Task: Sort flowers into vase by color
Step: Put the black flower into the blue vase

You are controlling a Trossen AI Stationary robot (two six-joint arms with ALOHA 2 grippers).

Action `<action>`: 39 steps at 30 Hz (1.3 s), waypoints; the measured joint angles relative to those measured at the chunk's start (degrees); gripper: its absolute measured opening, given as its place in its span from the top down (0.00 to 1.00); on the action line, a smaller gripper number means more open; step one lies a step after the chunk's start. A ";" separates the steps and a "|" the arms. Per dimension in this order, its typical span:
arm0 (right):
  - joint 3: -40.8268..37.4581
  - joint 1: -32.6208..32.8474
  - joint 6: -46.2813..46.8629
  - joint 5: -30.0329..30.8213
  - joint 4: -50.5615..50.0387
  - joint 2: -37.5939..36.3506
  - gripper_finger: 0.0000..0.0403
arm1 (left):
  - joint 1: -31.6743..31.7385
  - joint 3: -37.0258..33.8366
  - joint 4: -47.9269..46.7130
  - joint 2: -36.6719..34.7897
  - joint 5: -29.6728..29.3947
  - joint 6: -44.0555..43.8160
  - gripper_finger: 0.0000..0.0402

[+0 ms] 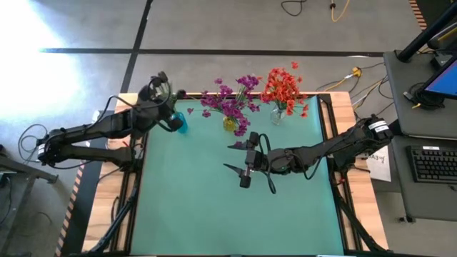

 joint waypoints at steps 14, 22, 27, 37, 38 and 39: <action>0.00 0.00 -0.13 -0.01 -0.04 0.00 0.29 | -0.02 0.00 -4.65 -0.04 3.16 -10.91 0.49; 0.00 0.00 -0.17 0.00 -0.28 0.00 0.29 | -0.07 1.08 -8.85 -0.02 3.53 -20.37 0.37; 0.00 0.00 -0.20 -0.01 -0.35 0.00 0.29 | -0.07 4.51 -16.86 -0.02 3.58 -30.87 0.32; 0.00 0.00 -0.05 0.00 -0.68 -0.02 0.29 | -0.09 6.06 -20.51 0.57 9.91 -33.97 0.29; 0.00 0.00 -0.06 0.00 -0.68 0.00 0.29 | -0.09 5.99 -20.66 0.93 9.97 -34.70 0.29; 0.00 0.00 -0.04 0.00 -0.67 -0.01 0.29 | -0.09 5.99 -20.74 1.24 10.00 -35.19 0.29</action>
